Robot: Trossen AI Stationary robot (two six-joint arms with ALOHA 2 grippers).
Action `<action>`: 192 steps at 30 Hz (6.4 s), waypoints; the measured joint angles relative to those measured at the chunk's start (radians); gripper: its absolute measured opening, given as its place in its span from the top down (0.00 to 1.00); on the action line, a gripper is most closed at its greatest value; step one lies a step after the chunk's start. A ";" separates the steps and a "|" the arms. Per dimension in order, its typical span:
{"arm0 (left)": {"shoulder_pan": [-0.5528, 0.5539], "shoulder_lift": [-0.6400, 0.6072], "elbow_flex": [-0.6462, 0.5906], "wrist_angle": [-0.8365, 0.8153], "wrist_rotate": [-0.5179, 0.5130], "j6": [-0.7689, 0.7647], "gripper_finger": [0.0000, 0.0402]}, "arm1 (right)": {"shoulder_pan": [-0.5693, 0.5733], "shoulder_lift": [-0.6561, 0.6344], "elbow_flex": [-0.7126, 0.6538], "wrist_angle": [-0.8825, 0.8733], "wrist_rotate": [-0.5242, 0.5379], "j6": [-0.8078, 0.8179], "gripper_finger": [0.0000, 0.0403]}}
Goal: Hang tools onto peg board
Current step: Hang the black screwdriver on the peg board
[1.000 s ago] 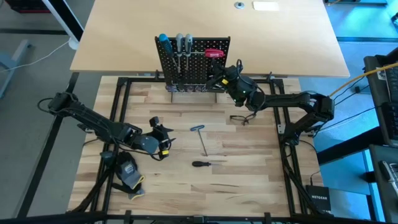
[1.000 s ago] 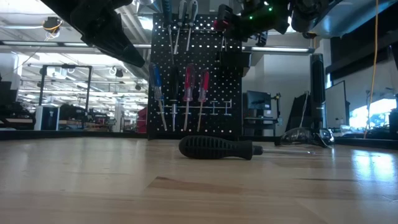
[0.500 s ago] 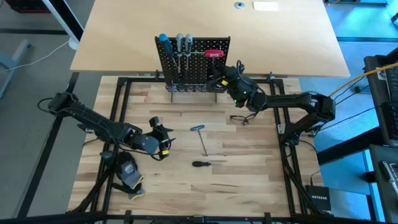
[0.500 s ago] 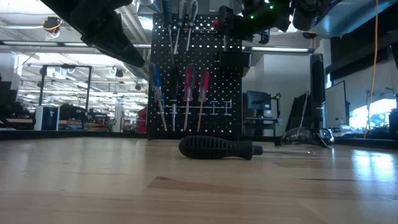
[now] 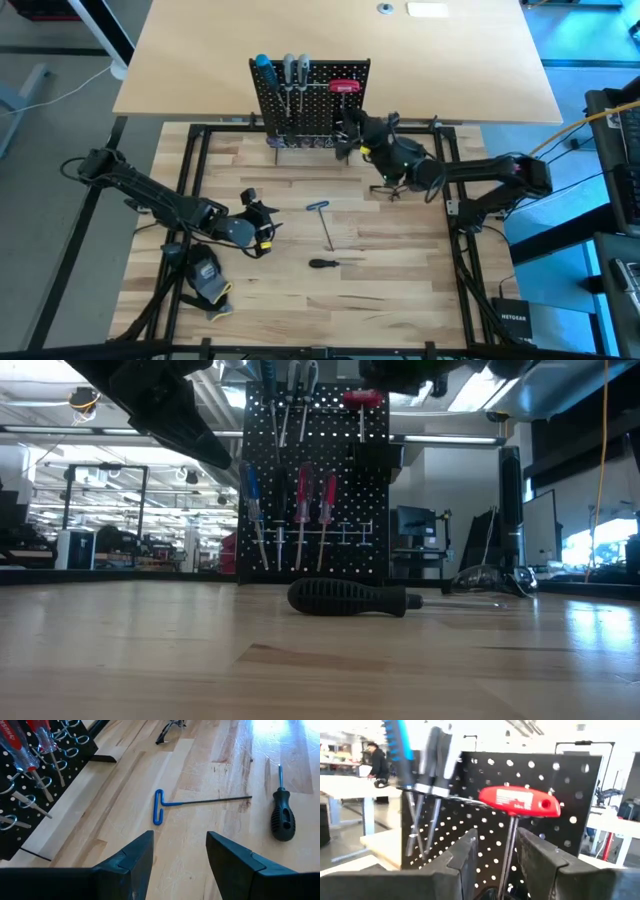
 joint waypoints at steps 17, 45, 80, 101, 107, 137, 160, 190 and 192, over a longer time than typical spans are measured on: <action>0.002 0.000 0.000 0.003 0.059 0.000 0.57 | 0.294 -0.032 0.001 -0.659 -0.340 0.393 0.66; 0.003 0.000 0.000 0.080 0.235 0.076 0.57 | 0.429 0.341 -0.074 -0.747 -0.885 0.490 0.66; -0.006 -0.100 0.061 0.130 0.190 0.265 0.57 | 0.441 0.199 -0.066 -0.782 -0.650 0.353 0.97; 0.044 -0.164 -0.069 0.963 0.263 0.652 0.57 | 0.367 -0.021 -0.066 0.000 -0.620 -0.097 0.96; 0.046 -0.151 -0.059 1.089 0.288 0.716 0.57 | 0.325 -0.002 -0.065 0.263 -0.712 -0.086 0.96; 0.053 0.021 0.017 1.062 0.467 0.494 0.57 | 0.328 0.309 0.187 0.376 -0.893 0.019 0.96; 0.060 0.018 0.018 1.015 0.459 0.522 0.97 | 0.328 0.317 0.209 0.302 -0.885 0.004 0.96; 0.037 -0.120 0.018 0.795 0.319 0.493 0.99 | 0.329 0.199 0.212 -0.046 -0.664 -0.007 0.53; 0.032 -0.120 0.018 0.795 0.298 0.498 0.99 | 0.329 0.169 0.212 -0.102 -0.664 0.002 0.51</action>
